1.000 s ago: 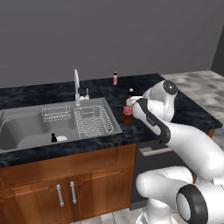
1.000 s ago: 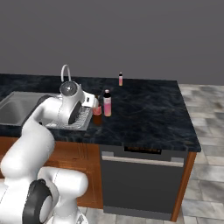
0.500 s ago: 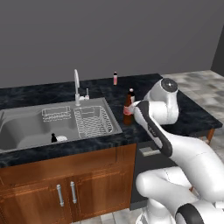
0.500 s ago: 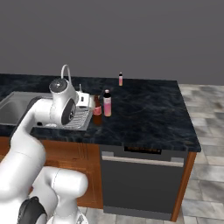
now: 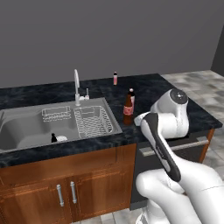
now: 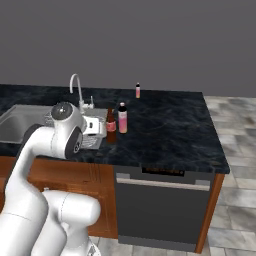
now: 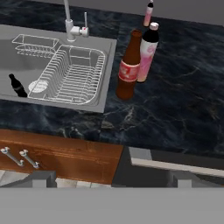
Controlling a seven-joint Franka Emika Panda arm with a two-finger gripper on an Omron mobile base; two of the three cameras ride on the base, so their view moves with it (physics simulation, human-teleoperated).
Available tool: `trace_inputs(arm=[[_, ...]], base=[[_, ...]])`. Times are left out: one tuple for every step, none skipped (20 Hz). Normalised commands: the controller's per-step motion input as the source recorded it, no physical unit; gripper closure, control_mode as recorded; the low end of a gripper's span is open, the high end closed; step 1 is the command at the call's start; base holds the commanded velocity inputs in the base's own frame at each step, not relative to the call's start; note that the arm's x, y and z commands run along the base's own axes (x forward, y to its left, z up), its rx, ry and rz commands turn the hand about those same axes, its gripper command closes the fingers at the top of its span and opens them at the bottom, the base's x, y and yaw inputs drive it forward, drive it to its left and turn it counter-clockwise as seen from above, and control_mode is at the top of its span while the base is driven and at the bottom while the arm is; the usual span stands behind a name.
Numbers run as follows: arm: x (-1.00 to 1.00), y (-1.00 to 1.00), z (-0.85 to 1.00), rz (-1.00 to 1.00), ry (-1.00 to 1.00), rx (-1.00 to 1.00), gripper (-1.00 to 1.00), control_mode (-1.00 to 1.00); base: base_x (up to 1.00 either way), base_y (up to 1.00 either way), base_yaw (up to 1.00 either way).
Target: Place the large bottle from the dining counter next to the other large bottle outside the sink, and place the small bottle from the dining counter next to the other small bottle inside the sink.
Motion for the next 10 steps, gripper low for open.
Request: trace_inputs(arm=[[-0.21,-0.08,-0.19,0.01,0.00,-0.01,-1.00,-1.00],[-0.16,-0.09,-0.17,0.00,0.00,0.00,-1.00,-1.00],[-0.16,-0.10,-0.15,0.00,0.00,0.00,-1.00,-1.00],[-0.11,-0.10,-0.12,0.00,0.00,0.00,-1.00,-1.00],[-0.16,-0.09,-0.11,0.00,0.00,0.00,-1.00,-1.00],[-0.10,-0.07,-0.11,0.00,0.00,0.00,-1.00,-1.00],[0.00,-0.08,-0.10,0.00,0.00,0.00,-1.00,-1.00],[0.00,-0.09,-0.10,0.00,0.00,0.00,-1.00,-1.00],[0.00,-0.10,-0.11,0.00,0.00,0.00,-1.00,-1.00],[0.00,-0.09,-0.11,0.00,0.00,0.00,-1.00,-1.00]], base=[[0.00,0.00,0.00],[0.00,0.00,0.00],[0.00,0.00,0.00],[0.00,0.00,0.00],[0.00,0.00,0.00],[0.00,0.00,0.00],[0.00,0.00,0.00],[0.00,0.00,0.00],[0.00,0.00,0.00],[0.00,0.00,0.00]])
